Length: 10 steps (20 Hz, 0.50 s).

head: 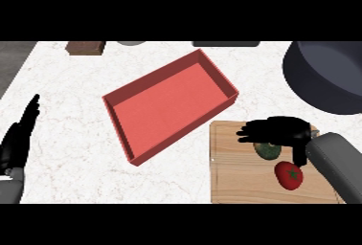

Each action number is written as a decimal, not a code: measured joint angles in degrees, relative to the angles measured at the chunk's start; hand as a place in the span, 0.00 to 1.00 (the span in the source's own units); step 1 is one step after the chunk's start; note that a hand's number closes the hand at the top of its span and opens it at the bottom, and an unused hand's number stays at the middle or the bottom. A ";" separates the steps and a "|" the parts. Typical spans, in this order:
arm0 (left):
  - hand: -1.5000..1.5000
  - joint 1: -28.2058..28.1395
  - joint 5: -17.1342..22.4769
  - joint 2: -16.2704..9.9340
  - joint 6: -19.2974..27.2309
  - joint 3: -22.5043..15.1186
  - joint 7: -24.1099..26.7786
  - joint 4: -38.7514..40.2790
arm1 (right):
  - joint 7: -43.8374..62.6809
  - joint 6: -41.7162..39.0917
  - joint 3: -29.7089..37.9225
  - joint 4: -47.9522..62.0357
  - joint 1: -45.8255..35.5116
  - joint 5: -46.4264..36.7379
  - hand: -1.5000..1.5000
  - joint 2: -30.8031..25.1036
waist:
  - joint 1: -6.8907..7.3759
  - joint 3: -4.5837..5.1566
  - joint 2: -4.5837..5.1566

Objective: Pick the squash from the cutting board and place it in the cardboard box

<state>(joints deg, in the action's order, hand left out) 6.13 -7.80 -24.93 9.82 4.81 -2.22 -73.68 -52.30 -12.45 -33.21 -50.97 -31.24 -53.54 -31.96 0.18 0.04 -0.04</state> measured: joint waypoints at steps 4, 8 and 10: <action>0.50 0.22 -0.64 0.25 -0.86 0.06 -2.38 -2.25 | -0.25 2.29 2.35 0.40 1.00 -1.51 1.00 1.49 | 0.04 0.04 0.00; 0.50 -1.19 -0.97 0.48 -1.07 0.42 -2.50 -3.93 | -0.62 8.03 4.86 2.42 1.36 -2.28 1.00 4.41 | 0.25 0.29 -0.15; 0.50 -1.41 -1.25 1.07 -0.94 0.54 -1.57 -3.17 | -0.83 10.30 6.04 2.49 1.50 -2.63 1.00 5.43 | 0.15 0.48 -0.26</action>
<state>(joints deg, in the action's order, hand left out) 4.71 -9.05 -23.87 8.88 5.35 -3.79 -76.85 -53.13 -2.15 -27.18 -48.49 -29.73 -56.17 -26.53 0.34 0.52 -0.30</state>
